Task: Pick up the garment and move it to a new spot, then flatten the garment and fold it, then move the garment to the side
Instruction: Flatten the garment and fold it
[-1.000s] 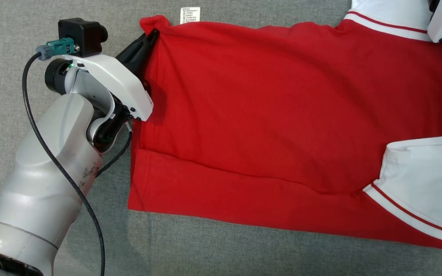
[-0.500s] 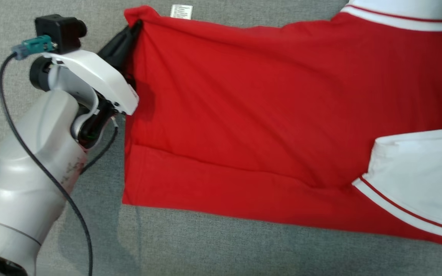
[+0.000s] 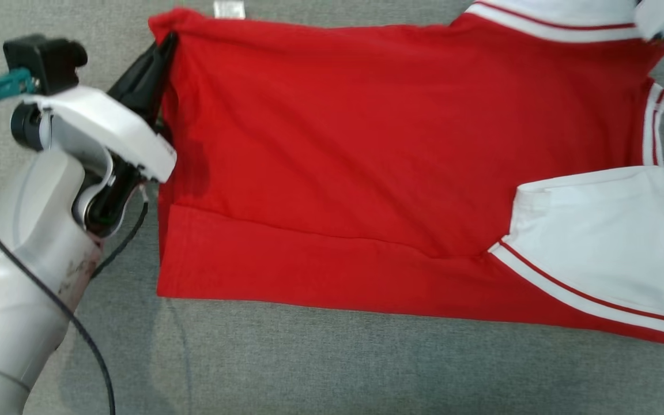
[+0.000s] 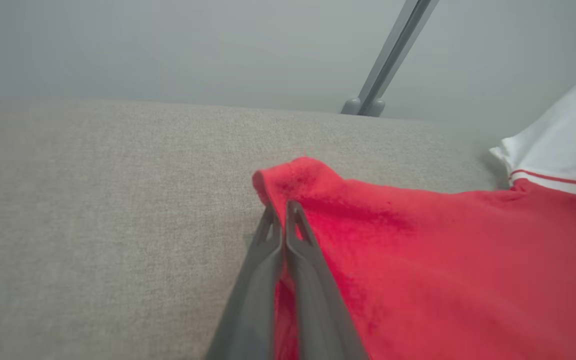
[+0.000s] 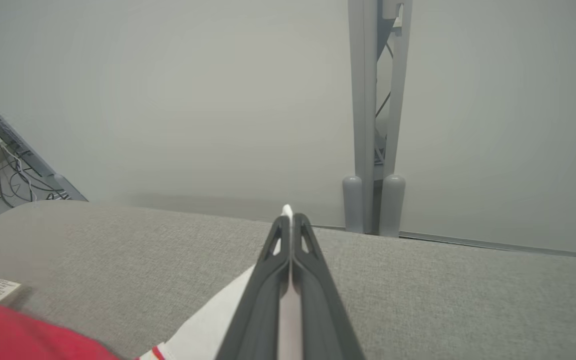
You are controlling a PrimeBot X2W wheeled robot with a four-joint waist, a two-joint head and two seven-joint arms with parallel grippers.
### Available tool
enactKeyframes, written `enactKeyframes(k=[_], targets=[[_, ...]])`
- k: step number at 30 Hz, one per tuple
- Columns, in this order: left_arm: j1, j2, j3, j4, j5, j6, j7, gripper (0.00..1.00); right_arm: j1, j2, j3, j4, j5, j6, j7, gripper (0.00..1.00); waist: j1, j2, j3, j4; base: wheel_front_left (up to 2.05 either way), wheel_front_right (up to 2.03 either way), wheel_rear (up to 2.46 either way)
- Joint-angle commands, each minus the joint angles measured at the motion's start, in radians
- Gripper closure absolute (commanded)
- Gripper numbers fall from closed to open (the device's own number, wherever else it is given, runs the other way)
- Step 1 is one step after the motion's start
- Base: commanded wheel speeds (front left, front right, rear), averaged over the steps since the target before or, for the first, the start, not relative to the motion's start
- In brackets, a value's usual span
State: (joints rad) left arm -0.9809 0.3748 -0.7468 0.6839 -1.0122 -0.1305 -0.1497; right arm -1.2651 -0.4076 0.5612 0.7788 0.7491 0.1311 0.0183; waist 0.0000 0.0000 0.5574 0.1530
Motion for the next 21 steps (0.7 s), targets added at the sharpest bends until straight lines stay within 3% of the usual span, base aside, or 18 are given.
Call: enactKeyframes(k=[1, 11, 15, 16, 21], targets=[[0.043, 0.025, 0.002, -0.025, -0.024, 0.000, -0.008, 1.00, 0.062, -0.012, 0.012, -0.060, 0.048, -0.001, -0.004, 1.00, 0.0000, 0.0000, -0.014, -0.019, 0.00, 0.00, 0.00], [0.234, 0.145, 0.034, -0.174, -0.103, 0.012, -0.014, 1.00, 0.407, -0.077, -0.021, -0.428, 0.202, -0.001, -0.020, 1.00, 0.0000, 0.0000, -0.053, -0.082, 0.00, 0.00, 0.00], [0.307, 0.193, 0.048, -0.258, -0.122, 0.052, -0.016, 1.00, 0.582, -0.086, -0.083, -0.578, 0.232, -0.001, -0.033, 1.00, 0.0000, 0.0000, -0.072, -0.101, 0.00, 0.00, 0.00], [0.342, 0.215, 0.053, -0.305, -0.129, 0.075, -0.015, 1.00, 0.672, -0.082, -0.123, -0.653, 0.238, -0.001, -0.038, 1.00, 0.0000, 0.0000, -0.081, -0.108, 0.00, 0.00, 0.00], [0.420, 0.267, 0.072, -0.407, -0.140, 0.126, -0.030, 1.00, 0.881, -0.050, -0.231, -0.808, 0.215, -0.001, -0.029, 1.00, 0.0000, 0.0000, -0.103, -0.125, 0.00, 0.00, 0.00]])
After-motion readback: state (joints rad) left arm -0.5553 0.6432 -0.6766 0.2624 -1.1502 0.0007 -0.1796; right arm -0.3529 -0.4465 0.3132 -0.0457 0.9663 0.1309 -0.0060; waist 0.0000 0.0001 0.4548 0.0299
